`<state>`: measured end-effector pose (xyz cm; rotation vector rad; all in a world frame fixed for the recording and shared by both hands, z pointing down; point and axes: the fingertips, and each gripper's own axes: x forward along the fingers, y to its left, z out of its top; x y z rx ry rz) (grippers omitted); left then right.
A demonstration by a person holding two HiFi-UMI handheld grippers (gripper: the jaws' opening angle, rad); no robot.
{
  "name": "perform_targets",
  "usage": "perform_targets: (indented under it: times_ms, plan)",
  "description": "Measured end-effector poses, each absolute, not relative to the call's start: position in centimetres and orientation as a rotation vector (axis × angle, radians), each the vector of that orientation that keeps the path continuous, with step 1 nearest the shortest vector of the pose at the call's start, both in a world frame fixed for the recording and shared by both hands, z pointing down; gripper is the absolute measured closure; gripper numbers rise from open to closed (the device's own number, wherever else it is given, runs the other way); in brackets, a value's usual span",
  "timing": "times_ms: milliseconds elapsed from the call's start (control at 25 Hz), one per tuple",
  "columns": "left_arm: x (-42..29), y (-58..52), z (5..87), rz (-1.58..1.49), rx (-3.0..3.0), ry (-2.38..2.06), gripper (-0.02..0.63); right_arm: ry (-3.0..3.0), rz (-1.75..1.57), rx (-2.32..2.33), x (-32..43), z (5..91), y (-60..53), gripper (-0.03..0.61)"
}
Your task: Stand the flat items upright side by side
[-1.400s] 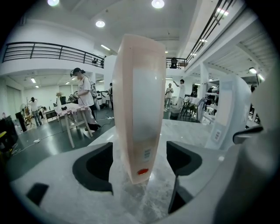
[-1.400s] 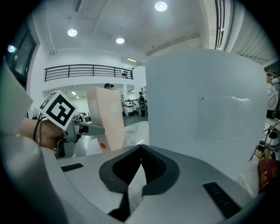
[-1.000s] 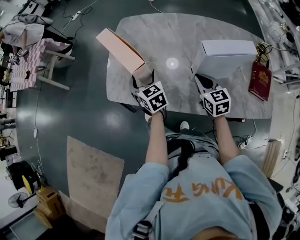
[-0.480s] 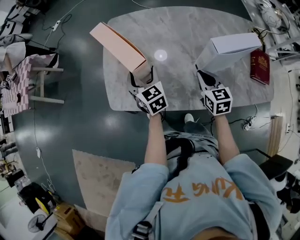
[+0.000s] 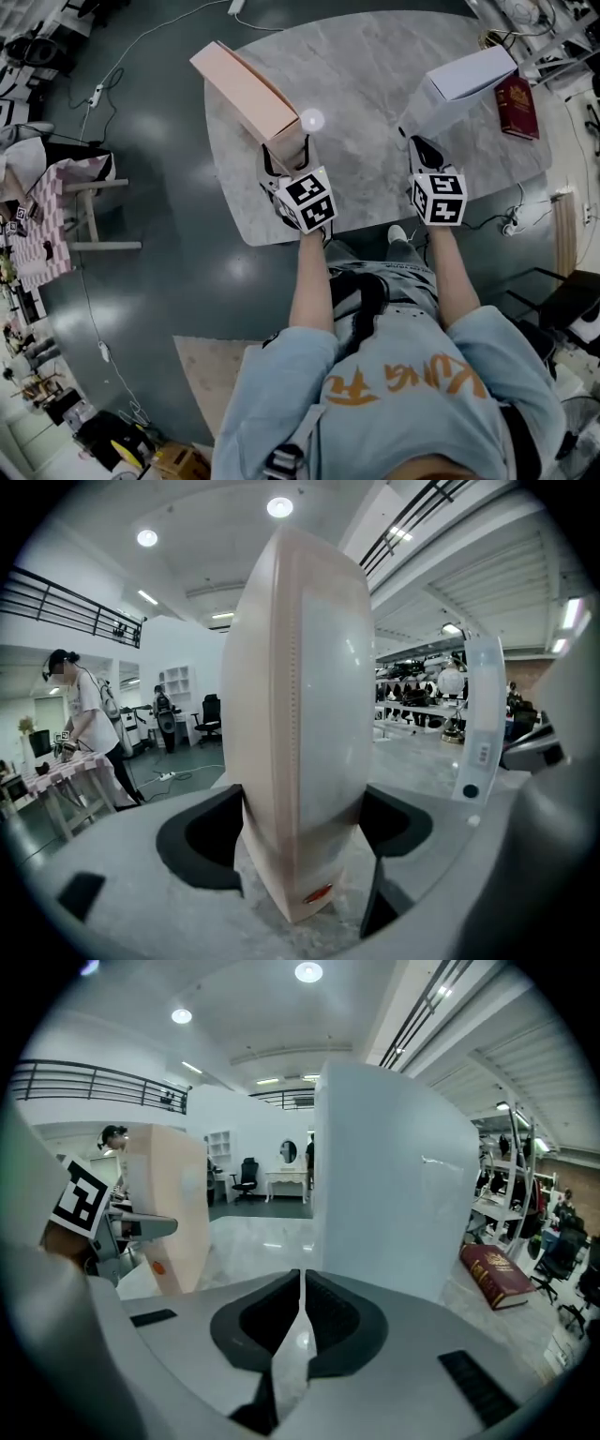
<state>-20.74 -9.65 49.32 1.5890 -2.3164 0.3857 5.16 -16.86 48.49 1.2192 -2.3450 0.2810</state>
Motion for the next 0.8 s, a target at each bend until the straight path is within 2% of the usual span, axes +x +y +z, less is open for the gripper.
perform_targets:
  times_ms: [120, 320, 480, 600, 800]
  plan:
    - [-21.8, -10.0, 49.5, 0.35, 1.641, -2.301, 0.221, -2.286, 0.303, 1.319, 5.7, 48.9, -16.8, 0.514]
    - [-23.1, -10.9, 49.2, 0.332, 1.691, -2.242, 0.222, -2.224, 0.352, 1.445, 5.8, 48.9, -17.3, 0.306]
    - [-23.3, -12.3, 49.1, 0.323, 1.76, -2.199, 0.222, -2.21, 0.386, 1.599, 6.2, 48.0, -18.6, 0.183]
    - [-23.3, -13.2, 49.2, 0.325, 1.824, -2.161, 0.223, -2.199, 0.392, 1.706, 6.4, 47.2, -19.6, 0.144]
    - [-23.6, -14.8, 49.3, 0.331, 1.909, -2.104, 0.222, -2.157, 0.378, 1.821, 6.2, 46.5, -21.0, 0.124]
